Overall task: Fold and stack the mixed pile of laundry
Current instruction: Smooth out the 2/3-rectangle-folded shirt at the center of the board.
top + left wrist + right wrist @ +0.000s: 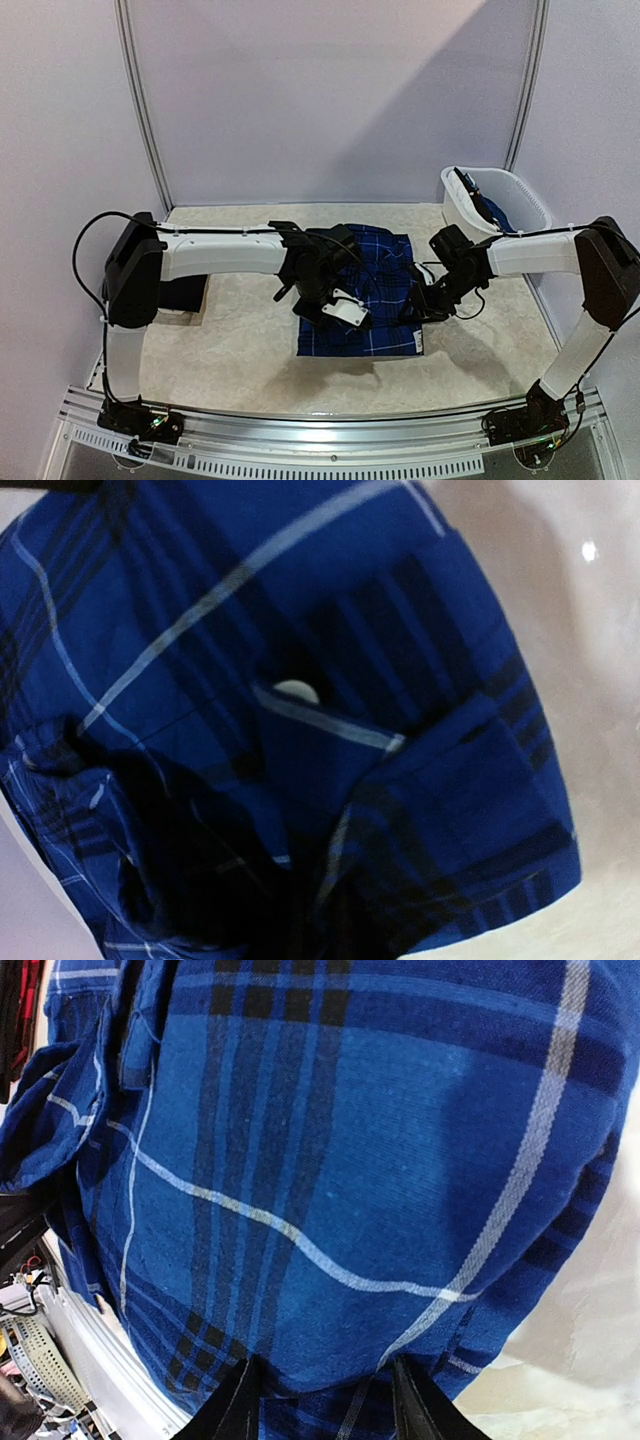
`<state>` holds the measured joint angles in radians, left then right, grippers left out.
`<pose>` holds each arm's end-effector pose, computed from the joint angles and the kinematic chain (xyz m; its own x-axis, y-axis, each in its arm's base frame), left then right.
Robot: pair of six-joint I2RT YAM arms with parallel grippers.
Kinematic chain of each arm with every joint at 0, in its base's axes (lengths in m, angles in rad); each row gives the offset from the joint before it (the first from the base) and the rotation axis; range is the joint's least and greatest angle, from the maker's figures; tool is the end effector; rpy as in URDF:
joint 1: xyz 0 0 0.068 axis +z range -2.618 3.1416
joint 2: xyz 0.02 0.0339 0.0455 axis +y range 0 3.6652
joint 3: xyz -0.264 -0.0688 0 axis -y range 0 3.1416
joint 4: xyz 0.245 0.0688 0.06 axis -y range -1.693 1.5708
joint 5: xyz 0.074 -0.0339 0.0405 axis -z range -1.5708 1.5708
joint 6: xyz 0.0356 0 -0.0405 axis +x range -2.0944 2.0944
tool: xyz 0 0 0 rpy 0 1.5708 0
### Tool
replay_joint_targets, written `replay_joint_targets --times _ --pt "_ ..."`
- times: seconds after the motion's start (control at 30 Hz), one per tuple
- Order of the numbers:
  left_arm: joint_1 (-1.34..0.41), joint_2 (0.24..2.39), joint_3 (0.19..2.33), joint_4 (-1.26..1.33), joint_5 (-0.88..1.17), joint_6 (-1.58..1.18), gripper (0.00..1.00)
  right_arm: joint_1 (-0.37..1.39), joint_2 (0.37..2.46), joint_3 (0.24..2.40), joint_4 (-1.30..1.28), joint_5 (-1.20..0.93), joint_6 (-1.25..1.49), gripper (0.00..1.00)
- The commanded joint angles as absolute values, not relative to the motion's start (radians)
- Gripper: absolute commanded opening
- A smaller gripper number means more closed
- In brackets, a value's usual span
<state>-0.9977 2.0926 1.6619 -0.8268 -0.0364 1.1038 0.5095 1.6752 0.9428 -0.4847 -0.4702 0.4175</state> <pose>0.2359 -0.3631 0.1904 0.5121 0.8521 -0.1078 0.8359 -0.4655 0.2908 0.2596 0.1635 0.1577 -0.9805 -0.1337 -0.1443 -0.1906 0.8270 0.5290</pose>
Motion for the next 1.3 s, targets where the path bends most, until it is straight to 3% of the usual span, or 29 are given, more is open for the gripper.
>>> replay_joint_targets --times 0.0,0.7,1.13,1.23,1.27 --pt "-0.975 2.125 1.700 -0.824 -0.031 1.108 0.01 0.506 1.705 0.952 -0.512 -0.490 0.397 0.46" --pt "-0.819 2.175 1.875 -0.718 0.086 0.745 0.00 0.506 1.777 1.013 -0.530 -0.498 0.380 0.46" --pt "-0.773 2.284 1.967 -0.627 0.033 0.452 0.00 0.505 1.792 1.066 -0.560 -0.485 0.381 0.46" --pt "-0.773 2.322 2.015 -0.667 0.005 0.418 0.04 0.505 1.792 1.074 -0.567 -0.482 0.381 0.46" --pt "-0.773 2.334 2.033 -0.684 -0.022 0.402 0.11 0.506 1.791 1.077 -0.570 -0.481 0.380 0.46"
